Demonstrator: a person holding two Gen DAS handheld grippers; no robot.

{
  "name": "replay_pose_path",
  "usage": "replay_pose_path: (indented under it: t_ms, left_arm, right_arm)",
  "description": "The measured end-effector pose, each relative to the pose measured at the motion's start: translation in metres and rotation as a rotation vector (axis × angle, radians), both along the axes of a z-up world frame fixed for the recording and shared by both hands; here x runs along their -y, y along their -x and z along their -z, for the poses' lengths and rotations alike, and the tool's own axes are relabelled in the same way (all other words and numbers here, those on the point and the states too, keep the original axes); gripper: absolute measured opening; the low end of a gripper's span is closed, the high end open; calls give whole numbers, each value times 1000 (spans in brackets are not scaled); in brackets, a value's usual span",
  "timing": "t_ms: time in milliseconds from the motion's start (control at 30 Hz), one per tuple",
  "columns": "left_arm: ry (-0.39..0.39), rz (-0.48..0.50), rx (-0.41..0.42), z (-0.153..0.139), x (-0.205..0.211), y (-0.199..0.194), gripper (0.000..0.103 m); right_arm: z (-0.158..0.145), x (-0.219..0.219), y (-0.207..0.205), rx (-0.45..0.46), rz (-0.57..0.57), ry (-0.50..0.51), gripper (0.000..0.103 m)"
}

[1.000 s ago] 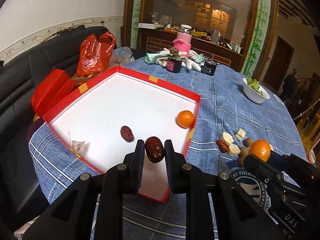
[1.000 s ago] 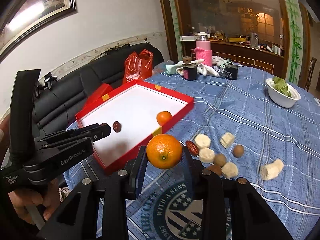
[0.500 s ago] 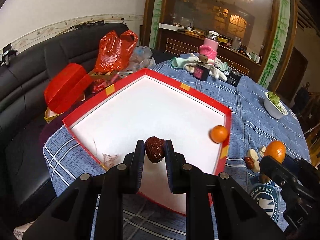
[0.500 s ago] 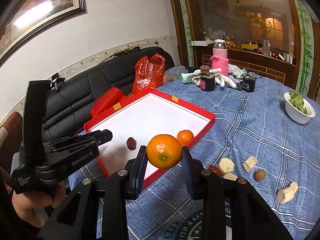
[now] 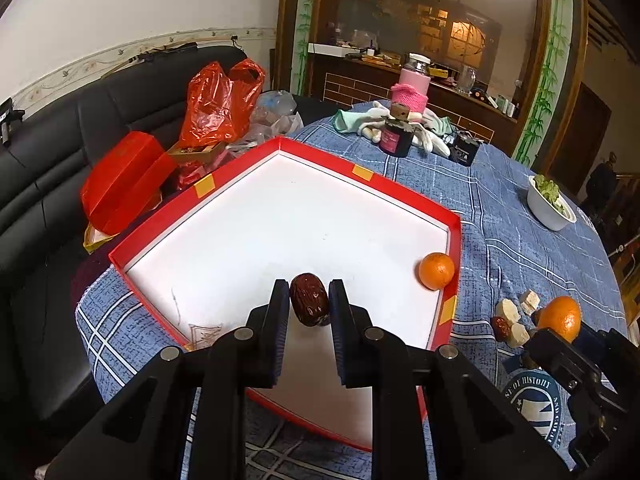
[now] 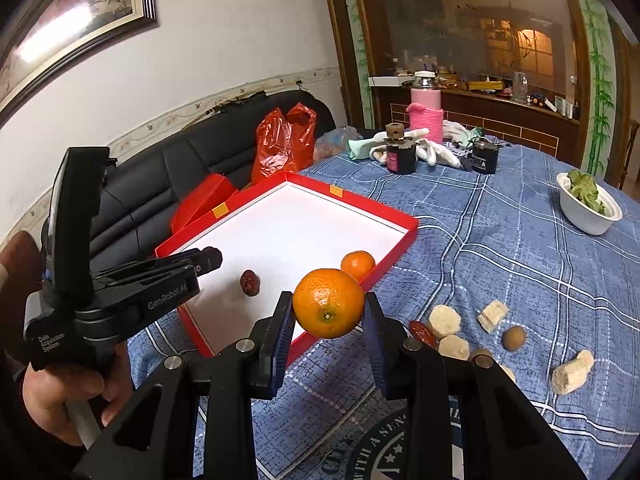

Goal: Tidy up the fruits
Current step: 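Carry the red date and the orange over the white tray with both tools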

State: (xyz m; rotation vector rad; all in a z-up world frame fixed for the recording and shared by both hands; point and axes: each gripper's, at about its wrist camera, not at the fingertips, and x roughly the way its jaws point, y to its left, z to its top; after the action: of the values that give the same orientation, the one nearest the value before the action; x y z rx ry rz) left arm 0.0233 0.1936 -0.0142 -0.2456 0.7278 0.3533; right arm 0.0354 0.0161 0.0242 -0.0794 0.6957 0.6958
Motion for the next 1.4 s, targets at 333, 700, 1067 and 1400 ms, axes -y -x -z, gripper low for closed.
replay_pose_path:
  t_ms: [333, 700, 1067, 1400]
  left_arm:
    - [-12, 13, -17, 1, 5, -4, 18]
    - [-11, -34, -32, -1, -7, 0, 18]
    - [-33, -80, -44, 2, -31, -8, 18]
    - [-45, -113, -60, 5, -40, -22, 18]
  right_arm:
    - [-5, 17, 7, 4, 33, -7, 34]
    - [-8, 9, 14, 9, 3, -16, 34]
    - [-12, -39, -5, 9, -70, -24, 34]
    - [-3, -76, -51, -12, -72, 17, 34]
